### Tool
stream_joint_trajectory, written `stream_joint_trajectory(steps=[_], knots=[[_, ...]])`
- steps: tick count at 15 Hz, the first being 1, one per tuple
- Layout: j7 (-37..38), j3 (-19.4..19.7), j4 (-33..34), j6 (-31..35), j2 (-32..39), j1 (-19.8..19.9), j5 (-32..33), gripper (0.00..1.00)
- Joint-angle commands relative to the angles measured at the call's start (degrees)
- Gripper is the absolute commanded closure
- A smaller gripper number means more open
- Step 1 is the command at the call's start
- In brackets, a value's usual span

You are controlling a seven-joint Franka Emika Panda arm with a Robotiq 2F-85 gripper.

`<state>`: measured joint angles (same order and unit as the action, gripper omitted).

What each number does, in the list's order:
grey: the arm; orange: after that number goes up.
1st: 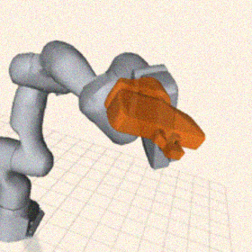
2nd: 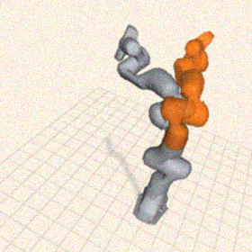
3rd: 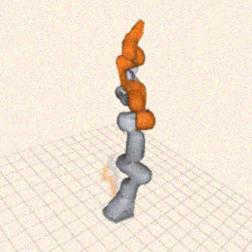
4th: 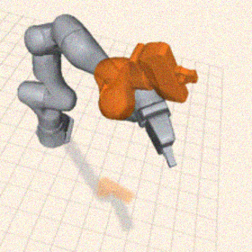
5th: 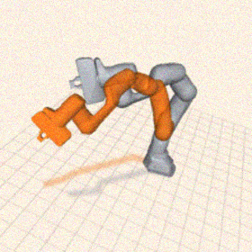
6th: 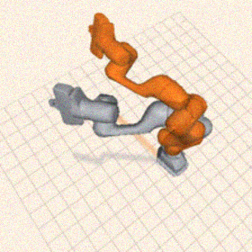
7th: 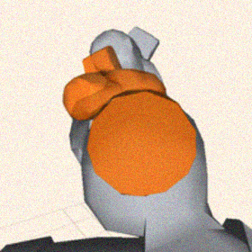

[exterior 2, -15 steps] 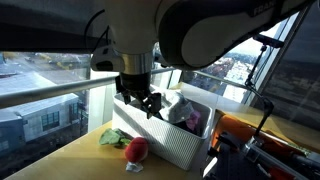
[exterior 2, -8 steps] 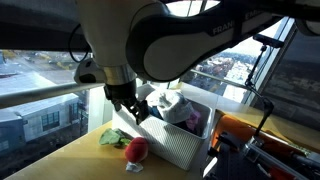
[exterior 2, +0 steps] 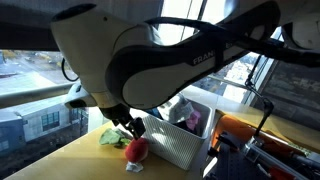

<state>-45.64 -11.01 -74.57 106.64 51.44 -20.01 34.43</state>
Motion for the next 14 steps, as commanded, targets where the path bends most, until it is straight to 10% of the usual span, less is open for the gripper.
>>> stream_joint_trajectory(steps=[1, 14], knots=[[0.3, 1.87, 1.33, -1.36, 1.96, 0.01, -0.79, 0.0], [2.93, 2.81, 4.06, -4.99, 6.16, -0.23, -5.51, 0.0]])
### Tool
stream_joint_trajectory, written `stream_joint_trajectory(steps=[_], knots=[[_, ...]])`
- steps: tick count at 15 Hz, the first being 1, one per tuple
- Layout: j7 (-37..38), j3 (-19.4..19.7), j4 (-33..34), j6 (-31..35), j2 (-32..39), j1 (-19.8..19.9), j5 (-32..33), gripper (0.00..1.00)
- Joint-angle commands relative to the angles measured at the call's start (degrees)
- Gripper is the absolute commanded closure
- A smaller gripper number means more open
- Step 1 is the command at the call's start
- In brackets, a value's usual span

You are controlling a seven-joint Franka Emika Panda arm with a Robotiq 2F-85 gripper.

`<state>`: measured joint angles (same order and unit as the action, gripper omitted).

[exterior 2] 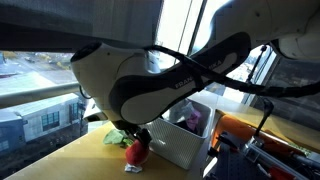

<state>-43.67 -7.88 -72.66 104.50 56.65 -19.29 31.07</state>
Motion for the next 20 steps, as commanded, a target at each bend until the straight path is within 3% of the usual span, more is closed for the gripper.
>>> stream_joint_trajectory(steps=[1, 10, 11, 12, 20], knots=[[1.24, -0.64, 2.35, -3.53, 1.01, -1.12, -3.24, 0.0], [3.37, -1.36, 2.71, -5.75, 1.09, -1.54, -6.97, 0.0], [3.26, -1.35, 2.73, -5.81, 1.03, -1.36, -7.0, 0.07], [3.12, -1.34, 2.48, -5.64, 0.77, -1.14, -6.94, 0.26], [4.58, -1.5, 1.37, -4.67, -0.12, 0.52, -8.67, 0.88]])
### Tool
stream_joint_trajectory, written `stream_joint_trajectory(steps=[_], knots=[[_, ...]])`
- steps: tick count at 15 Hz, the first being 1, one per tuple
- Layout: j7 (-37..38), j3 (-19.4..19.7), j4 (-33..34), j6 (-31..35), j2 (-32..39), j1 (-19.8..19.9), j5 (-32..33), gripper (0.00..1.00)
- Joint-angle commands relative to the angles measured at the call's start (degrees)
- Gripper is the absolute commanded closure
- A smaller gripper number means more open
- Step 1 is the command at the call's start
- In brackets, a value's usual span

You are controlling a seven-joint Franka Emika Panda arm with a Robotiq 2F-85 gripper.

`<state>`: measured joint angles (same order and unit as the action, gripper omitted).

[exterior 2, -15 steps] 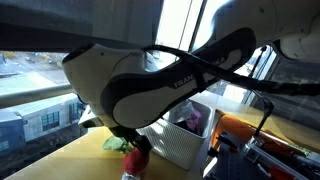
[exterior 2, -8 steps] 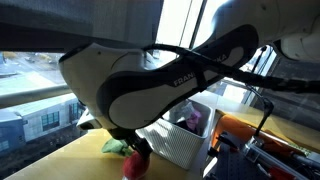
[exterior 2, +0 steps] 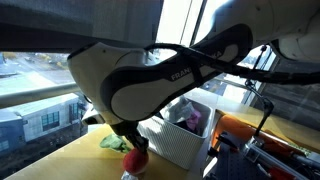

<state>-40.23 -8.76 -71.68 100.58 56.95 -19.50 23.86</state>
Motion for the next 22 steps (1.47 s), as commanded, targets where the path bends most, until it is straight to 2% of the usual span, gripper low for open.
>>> stream_joint_trajectory(steps=[1, 2, 3, 8, 15, 18, 22], knots=[[1.51, -0.61, 0.06, -0.55, -0.75, 0.87, -1.58, 0.95], [1.96, -0.59, -0.15, -0.36, -1.07, 0.93, -1.67, 0.99], [2.36, -0.63, -0.24, -0.35, -1.35, 1.0, -1.82, 1.0], [5.66, -1.21, -1.46, -0.02, -4.87, 0.74, -2.4, 0.98], [13.73, -2.89, -6.87, 3.58, -20.66, 1.12, -1.92, 0.98], [15.3, -1.08, -6.57, 4.71, -26.41, 3.64, -1.5, 0.98], [16.01, 2.06, -11.68, 7.53, -32.91, 9.01, -1.32, 0.98]])
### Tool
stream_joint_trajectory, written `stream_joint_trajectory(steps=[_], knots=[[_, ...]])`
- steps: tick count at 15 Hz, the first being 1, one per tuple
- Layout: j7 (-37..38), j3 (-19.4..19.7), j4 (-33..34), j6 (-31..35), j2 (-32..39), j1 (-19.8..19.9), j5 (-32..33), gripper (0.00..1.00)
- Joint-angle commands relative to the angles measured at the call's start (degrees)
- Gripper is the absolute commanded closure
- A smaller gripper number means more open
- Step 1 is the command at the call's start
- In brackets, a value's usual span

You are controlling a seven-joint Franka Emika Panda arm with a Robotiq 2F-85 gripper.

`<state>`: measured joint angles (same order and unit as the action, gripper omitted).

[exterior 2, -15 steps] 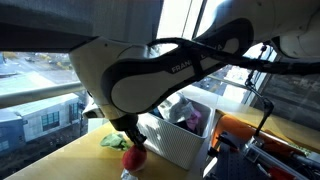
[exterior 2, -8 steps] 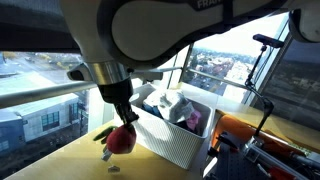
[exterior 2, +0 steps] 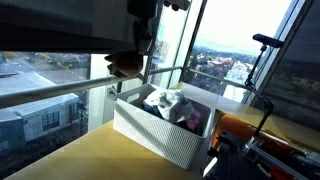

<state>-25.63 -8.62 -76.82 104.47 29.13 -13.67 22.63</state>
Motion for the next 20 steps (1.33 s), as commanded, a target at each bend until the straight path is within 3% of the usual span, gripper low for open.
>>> stream_joint_trajectory(steps=[1, 6, 13, 14, 15, 20], knots=[[1.86, 2.42, -8.58, 4.59, -6.15, 4.49, -0.39, 0.98], [4.69, 3.88, -17.77, 10.0, -8.1, 9.11, -1.58, 0.98], [8.44, 4.13, -26.33, 15.84, -7.95, 11.19, -3.96, 0.98], [8.77, 4.08, -27.22, 16.45, -8.02, 11.26, -4.51, 0.68], [9.16, 4.06, -28.01, 16.85, -8.13, 11.27, -5.05, 0.68], [10.09, 3.93, -31.62, 18.54, -9.8, 11.18, -7.04, 0.33]])
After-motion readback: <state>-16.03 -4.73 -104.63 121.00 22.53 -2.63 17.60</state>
